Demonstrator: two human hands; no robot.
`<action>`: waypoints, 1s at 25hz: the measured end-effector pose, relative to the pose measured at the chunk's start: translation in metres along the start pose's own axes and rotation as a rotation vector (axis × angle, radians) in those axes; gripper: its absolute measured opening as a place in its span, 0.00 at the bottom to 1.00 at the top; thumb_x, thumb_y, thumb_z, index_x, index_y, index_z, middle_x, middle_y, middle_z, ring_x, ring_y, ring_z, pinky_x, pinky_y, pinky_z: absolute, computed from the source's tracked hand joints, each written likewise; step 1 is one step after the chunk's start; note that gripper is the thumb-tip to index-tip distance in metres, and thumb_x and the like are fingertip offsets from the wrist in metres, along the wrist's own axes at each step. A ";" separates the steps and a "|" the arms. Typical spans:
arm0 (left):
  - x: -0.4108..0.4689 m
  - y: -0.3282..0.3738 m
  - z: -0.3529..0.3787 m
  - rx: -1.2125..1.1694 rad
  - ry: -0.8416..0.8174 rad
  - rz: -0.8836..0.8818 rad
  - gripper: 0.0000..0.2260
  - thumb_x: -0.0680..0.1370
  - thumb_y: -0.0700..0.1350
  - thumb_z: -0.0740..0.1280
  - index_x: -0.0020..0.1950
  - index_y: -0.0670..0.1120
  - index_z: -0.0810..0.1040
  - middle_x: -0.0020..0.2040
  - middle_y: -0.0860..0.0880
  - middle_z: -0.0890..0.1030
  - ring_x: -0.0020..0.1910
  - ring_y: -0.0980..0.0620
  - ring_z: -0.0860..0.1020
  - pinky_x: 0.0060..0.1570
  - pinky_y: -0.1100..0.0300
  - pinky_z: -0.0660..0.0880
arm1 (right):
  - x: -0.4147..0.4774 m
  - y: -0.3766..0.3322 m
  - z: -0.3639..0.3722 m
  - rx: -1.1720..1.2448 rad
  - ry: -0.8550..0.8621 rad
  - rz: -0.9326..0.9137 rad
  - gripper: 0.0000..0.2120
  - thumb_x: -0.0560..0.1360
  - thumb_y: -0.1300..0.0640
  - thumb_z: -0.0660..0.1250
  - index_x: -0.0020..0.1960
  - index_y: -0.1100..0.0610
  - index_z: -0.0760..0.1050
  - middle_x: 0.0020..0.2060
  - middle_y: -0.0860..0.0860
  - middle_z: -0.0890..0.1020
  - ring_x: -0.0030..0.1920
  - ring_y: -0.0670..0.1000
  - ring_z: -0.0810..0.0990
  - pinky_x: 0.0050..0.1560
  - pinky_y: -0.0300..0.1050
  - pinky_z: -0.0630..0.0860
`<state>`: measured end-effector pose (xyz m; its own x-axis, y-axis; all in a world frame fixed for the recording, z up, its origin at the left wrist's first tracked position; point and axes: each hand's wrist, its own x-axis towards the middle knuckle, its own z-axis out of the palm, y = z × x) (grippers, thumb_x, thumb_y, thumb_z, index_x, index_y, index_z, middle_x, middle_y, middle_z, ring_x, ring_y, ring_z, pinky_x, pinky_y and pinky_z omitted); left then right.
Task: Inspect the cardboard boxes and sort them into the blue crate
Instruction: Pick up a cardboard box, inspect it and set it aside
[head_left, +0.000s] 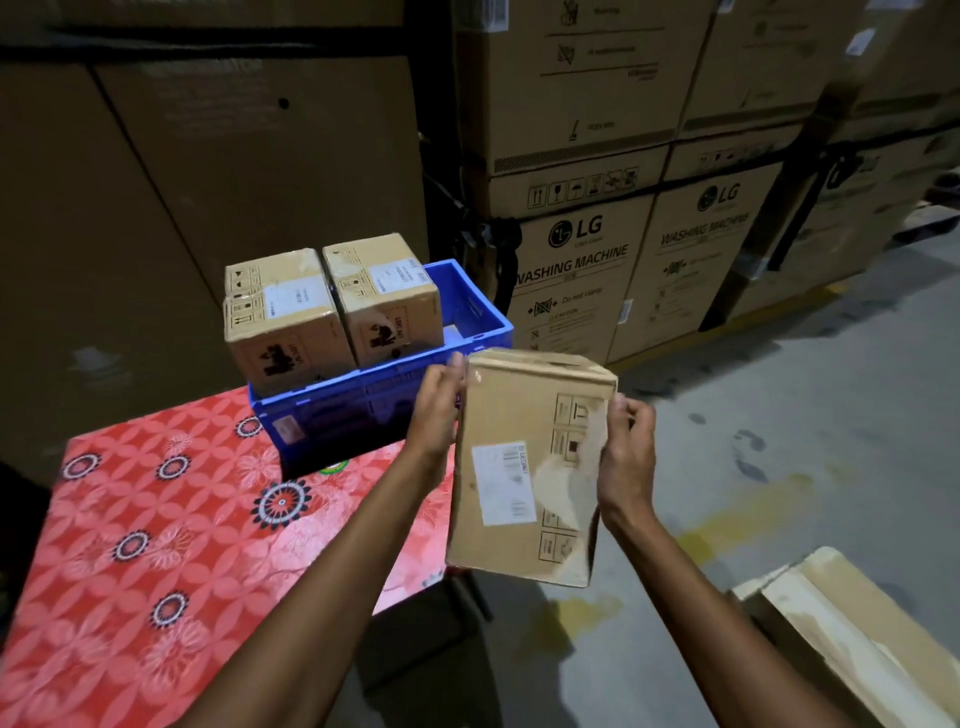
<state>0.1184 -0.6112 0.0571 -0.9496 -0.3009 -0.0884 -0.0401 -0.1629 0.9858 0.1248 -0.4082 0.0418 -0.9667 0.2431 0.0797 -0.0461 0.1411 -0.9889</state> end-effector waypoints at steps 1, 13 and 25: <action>-0.002 0.003 0.002 -0.054 0.014 -0.056 0.19 0.79 0.65 0.63 0.44 0.49 0.73 0.38 0.51 0.79 0.35 0.52 0.76 0.35 0.59 0.72 | 0.001 -0.002 -0.007 0.057 -0.009 0.041 0.19 0.84 0.39 0.56 0.55 0.56 0.71 0.44 0.48 0.80 0.43 0.41 0.80 0.42 0.44 0.77; -0.045 -0.058 0.026 0.091 -0.216 -0.342 0.23 0.85 0.56 0.57 0.79 0.48 0.67 0.78 0.49 0.67 0.79 0.48 0.61 0.73 0.53 0.61 | 0.011 0.051 -0.008 0.002 -0.412 0.450 0.24 0.84 0.40 0.58 0.67 0.58 0.75 0.50 0.55 0.88 0.46 0.56 0.89 0.46 0.54 0.83; -0.052 -0.020 -0.012 -0.089 0.213 -0.265 0.25 0.81 0.67 0.57 0.51 0.47 0.81 0.40 0.51 0.83 0.35 0.54 0.79 0.37 0.58 0.72 | 0.002 0.001 -0.007 0.216 -0.324 0.287 0.36 0.73 0.26 0.54 0.57 0.57 0.75 0.55 0.57 0.83 0.55 0.58 0.82 0.53 0.55 0.80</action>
<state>0.1723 -0.6032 0.0407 -0.8232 -0.4248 -0.3767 -0.2403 -0.3405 0.9090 0.1241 -0.4012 0.0418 -0.9750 -0.0735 -0.2096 0.2162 -0.0985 -0.9714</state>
